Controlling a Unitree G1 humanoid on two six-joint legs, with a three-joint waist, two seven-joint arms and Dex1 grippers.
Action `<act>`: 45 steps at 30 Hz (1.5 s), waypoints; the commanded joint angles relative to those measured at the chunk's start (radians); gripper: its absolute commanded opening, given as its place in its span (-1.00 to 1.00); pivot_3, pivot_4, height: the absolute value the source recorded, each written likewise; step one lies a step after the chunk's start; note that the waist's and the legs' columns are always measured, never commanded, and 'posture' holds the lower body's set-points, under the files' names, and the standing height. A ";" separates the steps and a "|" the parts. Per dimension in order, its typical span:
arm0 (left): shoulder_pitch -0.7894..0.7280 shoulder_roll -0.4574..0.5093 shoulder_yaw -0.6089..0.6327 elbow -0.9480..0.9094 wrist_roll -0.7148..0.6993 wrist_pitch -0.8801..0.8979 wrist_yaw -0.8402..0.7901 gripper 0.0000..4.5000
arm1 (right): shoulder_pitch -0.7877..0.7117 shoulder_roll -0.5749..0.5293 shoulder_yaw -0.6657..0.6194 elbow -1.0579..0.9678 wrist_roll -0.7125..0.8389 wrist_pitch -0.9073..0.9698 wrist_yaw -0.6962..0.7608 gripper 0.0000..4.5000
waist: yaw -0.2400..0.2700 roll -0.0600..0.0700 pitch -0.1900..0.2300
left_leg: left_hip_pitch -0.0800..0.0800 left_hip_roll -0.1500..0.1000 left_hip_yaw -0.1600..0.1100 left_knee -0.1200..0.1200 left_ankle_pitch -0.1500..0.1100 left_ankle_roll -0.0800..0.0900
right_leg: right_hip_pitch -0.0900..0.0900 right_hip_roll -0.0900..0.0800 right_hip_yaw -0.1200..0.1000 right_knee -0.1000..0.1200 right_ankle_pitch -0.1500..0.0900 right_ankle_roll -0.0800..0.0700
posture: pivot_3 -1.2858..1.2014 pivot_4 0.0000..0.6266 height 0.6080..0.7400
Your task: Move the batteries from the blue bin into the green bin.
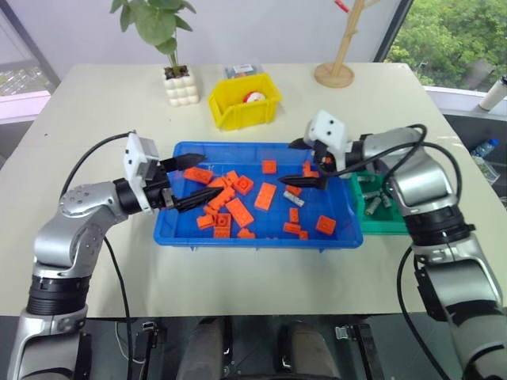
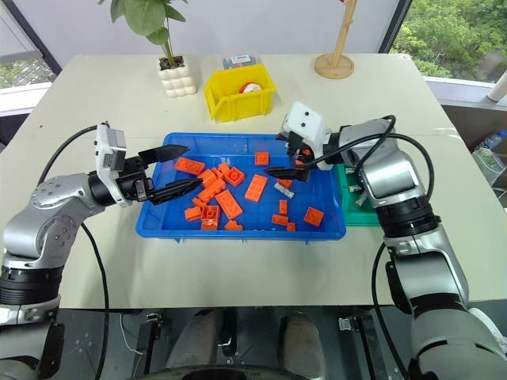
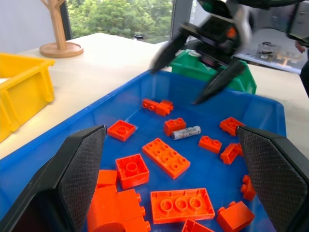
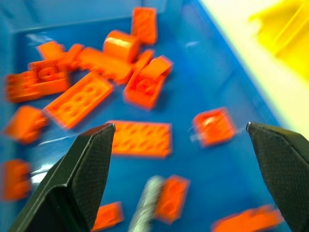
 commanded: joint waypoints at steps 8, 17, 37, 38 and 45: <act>-0.029 -0.003 -0.006 0.015 0.011 -0.024 -0.026 1.00 | 0.117 -0.083 -0.033 -0.272 0.185 0.235 -0.006 0.99 | 0.000 0.000 0.000 | 0.000 0.000 0.000 0.000 0.000 0.000 | 0.000 0.000 0.000 -0.001 0.000 0.000 | 0.03 -0.52 0.99; -0.034 -0.010 -0.008 0.014 0.017 -0.031 -0.018 1.00 | 0.093 -0.073 0.071 -0.154 0.141 0.146 -0.029 0.99 | 0.001 0.000 0.000 | 0.000 0.000 0.000 0.001 0.000 0.000 | 0.000 0.000 0.000 -0.001 0.000 0.000 | 0.03 -0.52 0.99; 0.011 -0.023 0.006 -0.035 0.008 -0.037 0.035 1.00 | -0.025 -0.026 0.210 0.150 -0.042 -0.032 -0.021 0.99 | 0.000 0.000 0.000 | 0.000 0.000 0.000 0.001 0.000 0.000 | 0.000 0.000 0.000 -0.001 0.000 0.000 | 0.03 -0.52 0.99; 0.011 -0.023 0.006 -0.035 0.008 -0.038 0.036 1.00 | -0.027 -0.023 0.212 0.158 -0.046 -0.035 -0.019 0.99 | -0.001 0.000 0.000 | 0.000 0.000 0.000 0.001 0.000 0.000 | 0.000 0.000 0.000 -0.001 0.000 0.000 | 0.03 -0.52 0.99; 0.012 -0.031 0.002 -0.033 0.013 -0.050 0.043 1.00 | -0.049 0.038 0.193 0.212 -0.042 0.020 -0.036 -0.03 | -0.001 0.000 0.000 | 0.000 0.000 0.000 0.001 0.000 0.000 | 0.000 0.000 0.000 -0.001 0.000 0.000 | 0.03 -0.52 0.99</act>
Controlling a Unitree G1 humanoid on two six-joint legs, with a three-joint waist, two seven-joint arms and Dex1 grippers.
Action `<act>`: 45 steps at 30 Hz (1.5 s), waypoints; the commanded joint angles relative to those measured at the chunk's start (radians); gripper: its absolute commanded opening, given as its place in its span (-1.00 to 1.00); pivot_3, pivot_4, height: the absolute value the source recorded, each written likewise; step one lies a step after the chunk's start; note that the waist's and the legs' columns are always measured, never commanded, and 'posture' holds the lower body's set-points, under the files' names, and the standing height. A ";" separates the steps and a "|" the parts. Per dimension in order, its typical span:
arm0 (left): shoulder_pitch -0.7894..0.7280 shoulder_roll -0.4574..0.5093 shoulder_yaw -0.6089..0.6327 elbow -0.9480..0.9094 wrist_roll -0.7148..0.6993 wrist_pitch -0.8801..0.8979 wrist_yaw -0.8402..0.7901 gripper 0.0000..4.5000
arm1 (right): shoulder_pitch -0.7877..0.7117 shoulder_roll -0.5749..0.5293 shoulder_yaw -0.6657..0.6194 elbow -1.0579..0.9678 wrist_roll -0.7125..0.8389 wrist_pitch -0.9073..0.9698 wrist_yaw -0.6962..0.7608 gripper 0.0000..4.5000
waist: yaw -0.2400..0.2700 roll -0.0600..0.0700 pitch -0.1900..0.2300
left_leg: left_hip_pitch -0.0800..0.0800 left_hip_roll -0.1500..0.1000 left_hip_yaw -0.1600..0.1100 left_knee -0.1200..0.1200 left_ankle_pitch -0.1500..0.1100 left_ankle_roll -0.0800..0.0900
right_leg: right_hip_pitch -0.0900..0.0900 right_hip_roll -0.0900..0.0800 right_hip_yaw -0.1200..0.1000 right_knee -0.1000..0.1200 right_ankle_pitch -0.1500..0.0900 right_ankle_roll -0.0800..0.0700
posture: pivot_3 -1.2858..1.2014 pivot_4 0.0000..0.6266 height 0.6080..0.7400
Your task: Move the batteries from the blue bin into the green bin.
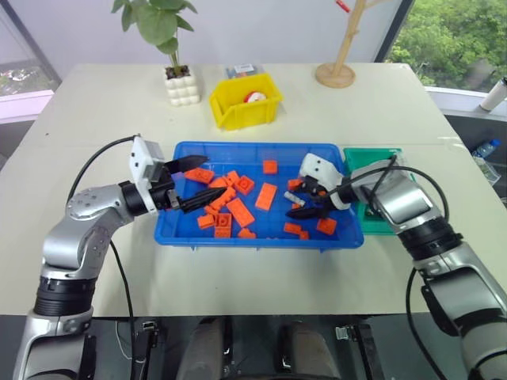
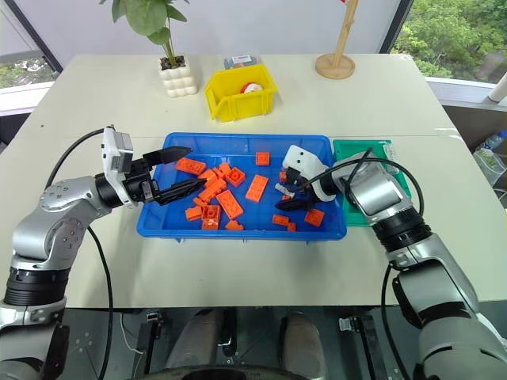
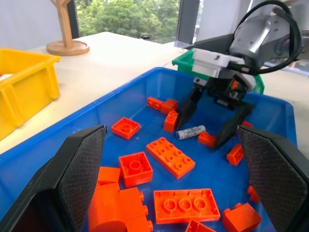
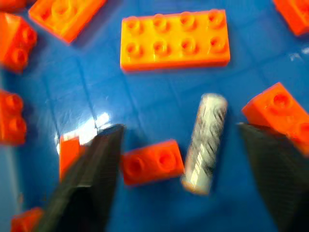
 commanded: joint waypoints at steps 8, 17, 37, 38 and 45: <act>0.005 -0.008 0.024 -0.033 -0.001 -0.044 0.015 1.00 | -0.005 -0.007 0.018 0.003 -0.028 -0.008 0.029 -0.98 | 0.001 0.000 0.000 | 0.000 0.000 0.000 0.000 0.000 0.000 | 0.000 0.000 0.000 0.000 0.000 0.000 | 0.03 -0.52 0.99; -0.012 -0.004 0.018 -0.019 -0.015 -0.041 -0.008 1.00 | -0.076 -0.007 -0.048 0.009 -0.046 -0.060 -0.015 -0.98 | 0.000 0.000 0.000 | 0.000 0.000 0.000 0.000 0.000 0.000 | 0.000 0.000 0.000 0.000 0.000 0.000 | 0.03 -0.52 0.99; -0.436 -0.130 -0.168 0.507 0.122 -0.226 -0.372 1.00 | -0.054 -0.372 -0.309 -0.187 -0.008 0.081 -0.028 -0.98 | 0.020 0.000 0.000 | -0.002 -0.001 0.003 0.000 0.000 0.000 | -0.002 -0.001 0.000 0.000 0.000 0.000 | 0.03 -0.52 0.99; -0.451 -0.143 -0.171 0.535 0.130 -0.238 -0.384 1.00 | -0.027 -0.390 -0.331 -0.210 -0.002 0.099 -0.035 -0.98 | 0.020 0.000 0.000 | -0.002 -0.001 0.003 0.001 0.000 0.000 | -0.002 0.000 0.000 0.000 0.000 0.000 | 0.03 -0.52 0.99; -0.501 -0.202 -0.177 0.642 0.166 -0.285 -0.434 1.00 | 0.140 -0.447 -0.441 -0.347 0.046 0.202 -0.082 -0.98 | 0.022 0.000 0.000 | -0.002 0.000 0.003 0.001 0.000 0.000 | -0.002 0.000 0.000 0.000 0.000 0.000 | 0.03 -0.52 0.99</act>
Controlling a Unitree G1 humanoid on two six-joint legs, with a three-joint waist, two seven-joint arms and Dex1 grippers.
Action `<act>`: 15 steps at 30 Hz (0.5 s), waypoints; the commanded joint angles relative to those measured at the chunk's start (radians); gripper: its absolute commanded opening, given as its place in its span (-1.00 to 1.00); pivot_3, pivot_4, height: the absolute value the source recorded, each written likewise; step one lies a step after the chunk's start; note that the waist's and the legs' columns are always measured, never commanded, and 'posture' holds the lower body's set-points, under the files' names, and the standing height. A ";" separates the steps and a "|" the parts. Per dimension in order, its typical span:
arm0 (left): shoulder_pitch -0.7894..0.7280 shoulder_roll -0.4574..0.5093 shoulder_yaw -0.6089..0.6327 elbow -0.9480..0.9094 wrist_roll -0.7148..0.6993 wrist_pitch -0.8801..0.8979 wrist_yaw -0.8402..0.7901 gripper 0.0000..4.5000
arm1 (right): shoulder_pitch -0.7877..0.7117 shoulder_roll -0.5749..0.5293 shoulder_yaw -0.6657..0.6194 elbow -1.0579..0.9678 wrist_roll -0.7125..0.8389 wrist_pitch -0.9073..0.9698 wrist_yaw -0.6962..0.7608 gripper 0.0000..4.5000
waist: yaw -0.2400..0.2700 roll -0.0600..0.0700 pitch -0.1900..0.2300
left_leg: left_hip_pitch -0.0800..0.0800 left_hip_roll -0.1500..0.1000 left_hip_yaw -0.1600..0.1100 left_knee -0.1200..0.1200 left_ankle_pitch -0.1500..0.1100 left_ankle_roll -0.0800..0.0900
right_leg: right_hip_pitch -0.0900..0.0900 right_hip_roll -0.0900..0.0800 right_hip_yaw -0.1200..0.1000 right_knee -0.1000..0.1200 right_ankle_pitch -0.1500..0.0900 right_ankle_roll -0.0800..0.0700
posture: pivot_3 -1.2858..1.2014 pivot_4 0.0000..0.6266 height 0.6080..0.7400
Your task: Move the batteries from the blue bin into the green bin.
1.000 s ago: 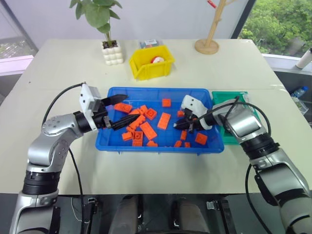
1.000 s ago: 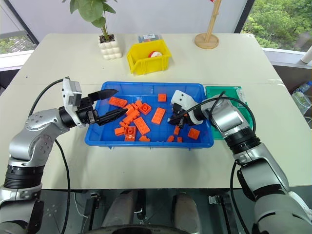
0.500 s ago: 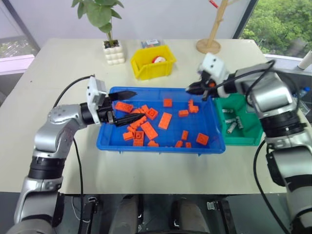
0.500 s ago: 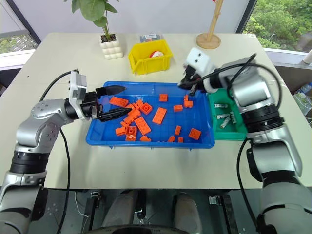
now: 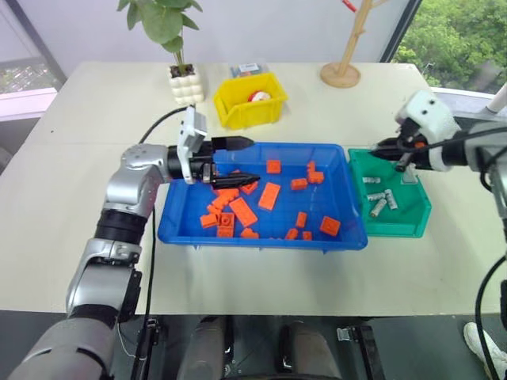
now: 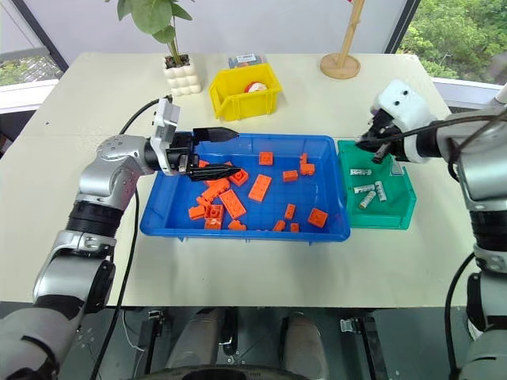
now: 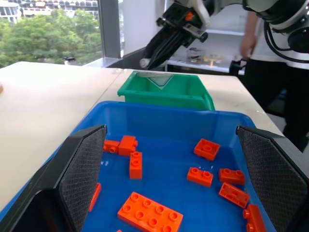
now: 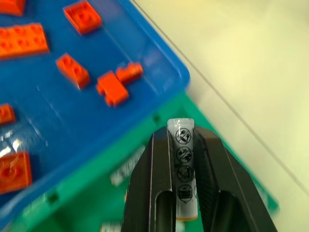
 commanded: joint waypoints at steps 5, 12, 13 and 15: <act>-0.039 -0.014 0.011 0.031 0.025 -0.040 -0.029 1.00 | 0.106 -0.007 -0.105 -0.070 0.048 0.038 -0.061 -0.22 | 0.000 0.000 0.000 | 0.000 0.000 0.000 0.000 0.000 0.000 | 0.000 0.000 0.000 0.000 0.000 0.000 | 0.03 -0.52 0.99; -0.037 0.010 0.054 0.034 0.038 -0.061 0.023 1.00 | 0.060 0.026 -0.098 0.026 0.026 -0.050 -0.161 0.99 | 0.000 0.000 0.000 | 0.000 0.000 -0.001 0.001 0.000 0.000 | 0.001 0.000 0.000 0.000 0.000 0.000 | 0.03 -0.52 0.99; -0.040 0.015 0.070 0.039 0.038 -0.070 0.041 1.00 | 0.043 0.036 -0.096 0.050 0.018 -0.069 -0.183 0.99 | -0.002 0.000 0.000 | 0.000 0.000 -0.001 0.001 0.000 0.000 | 0.001 0.000 0.000 0.000 0.000 0.000 | 0.03 -0.52 0.99; -0.043 0.027 0.104 0.037 0.027 -0.073 0.075 1.00 | 0.012 0.064 -0.108 0.106 0.010 -0.105 -0.232 0.99 | -0.004 0.000 0.000 | 0.000 0.000 -0.001 0.001 0.000 0.000 | 0.000 0.000 0.000 0.000 0.000 0.000 | 0.03 -0.52 0.99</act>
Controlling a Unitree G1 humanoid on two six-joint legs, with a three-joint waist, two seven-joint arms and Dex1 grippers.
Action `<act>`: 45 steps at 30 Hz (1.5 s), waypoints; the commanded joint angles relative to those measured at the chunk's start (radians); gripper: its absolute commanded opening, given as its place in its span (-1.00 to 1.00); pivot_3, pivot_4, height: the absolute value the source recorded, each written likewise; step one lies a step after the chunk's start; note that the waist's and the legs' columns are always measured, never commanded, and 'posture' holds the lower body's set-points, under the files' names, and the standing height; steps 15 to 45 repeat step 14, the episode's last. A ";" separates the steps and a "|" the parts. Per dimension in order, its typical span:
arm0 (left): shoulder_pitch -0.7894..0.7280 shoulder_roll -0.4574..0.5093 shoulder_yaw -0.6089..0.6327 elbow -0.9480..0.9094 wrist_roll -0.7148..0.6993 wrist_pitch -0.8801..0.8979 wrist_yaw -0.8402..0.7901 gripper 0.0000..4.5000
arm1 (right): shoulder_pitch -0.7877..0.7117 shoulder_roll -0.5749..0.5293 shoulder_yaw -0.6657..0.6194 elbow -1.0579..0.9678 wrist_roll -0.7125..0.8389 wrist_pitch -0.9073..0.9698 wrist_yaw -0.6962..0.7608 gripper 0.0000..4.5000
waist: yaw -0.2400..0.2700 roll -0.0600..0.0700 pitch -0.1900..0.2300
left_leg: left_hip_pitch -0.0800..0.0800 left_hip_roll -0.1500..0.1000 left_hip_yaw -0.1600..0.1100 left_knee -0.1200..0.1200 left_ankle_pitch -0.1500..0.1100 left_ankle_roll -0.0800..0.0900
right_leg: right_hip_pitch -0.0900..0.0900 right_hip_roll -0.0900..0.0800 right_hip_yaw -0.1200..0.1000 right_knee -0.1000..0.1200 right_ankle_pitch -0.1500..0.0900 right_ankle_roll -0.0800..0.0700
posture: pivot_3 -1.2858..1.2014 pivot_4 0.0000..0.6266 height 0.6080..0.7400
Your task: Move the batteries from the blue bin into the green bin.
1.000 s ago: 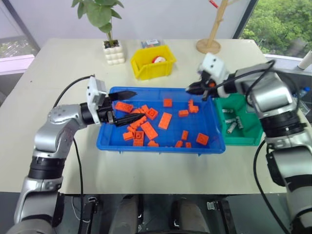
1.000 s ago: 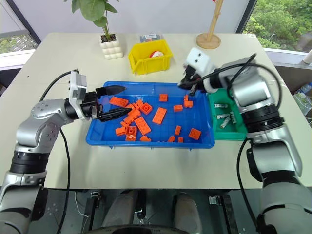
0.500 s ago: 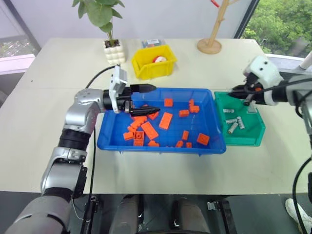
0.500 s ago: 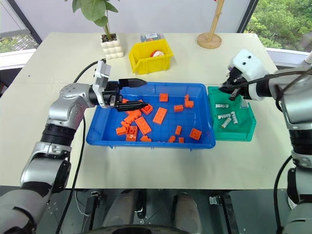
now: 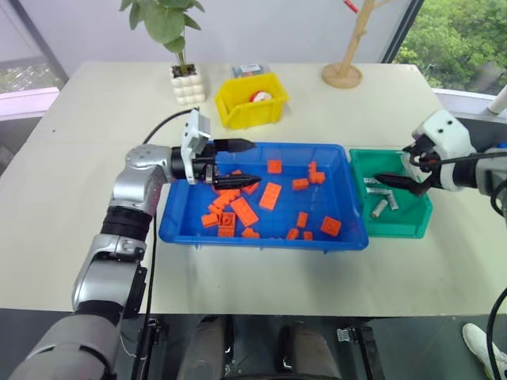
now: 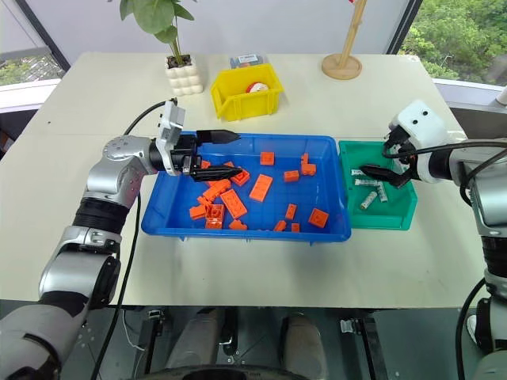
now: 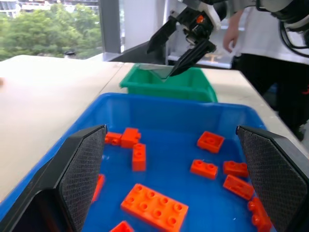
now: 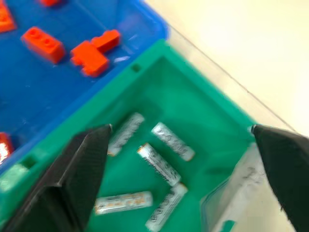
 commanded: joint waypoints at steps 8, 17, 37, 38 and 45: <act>0.028 0.151 0.223 -0.093 -0.062 0.039 0.166 1.00 | -0.117 0.108 -0.092 0.280 -0.044 -0.254 -0.248 0.99 | -0.004 0.000 0.000 | 0.000 0.000 0.000 0.000 0.000 0.000 | 0.000 0.000 0.000 0.000 0.000 0.000 | 0.03 -0.52 0.99; 0.163 0.264 0.358 -0.218 -0.099 0.104 0.278 1.00 | -0.182 0.145 -0.159 0.472 -0.050 -0.423 -0.391 0.99 | -0.010 0.000 0.000 | 0.000 0.000 0.000 0.000 0.000 0.000 | 0.000 -0.001 0.000 0.000 0.000 0.000 | 0.03 -0.52 0.99; 0.163 0.264 0.358 -0.218 -0.099 0.104 0.278 1.00 | -0.182 0.145 -0.159 0.472 -0.050 -0.423 -0.391 0.99 | -0.010 0.000 0.000 | 0.000 0.000 0.000 0.000 0.000 0.000 | 0.000 -0.001 0.000 0.000 0.000 0.000 | 0.03 -0.52 0.99; 0.163 0.264 0.358 -0.218 -0.099 0.104 0.278 1.00 | -0.182 0.145 -0.159 0.472 -0.050 -0.423 -0.391 0.99 | -0.010 0.000 0.000 | 0.000 0.000 0.000 0.000 0.000 0.000 | 0.000 -0.001 0.000 0.000 0.000 0.000 | 0.03 -0.52 0.99; 0.163 0.264 0.358 -0.218 -0.099 0.104 0.278 1.00 | -0.182 0.145 -0.159 0.472 -0.050 -0.423 -0.391 0.99 | -0.010 0.000 0.000 | 0.000 0.000 0.000 0.000 0.000 0.000 | 0.000 -0.001 0.000 0.000 0.000 0.000 | 0.03 -0.52 0.99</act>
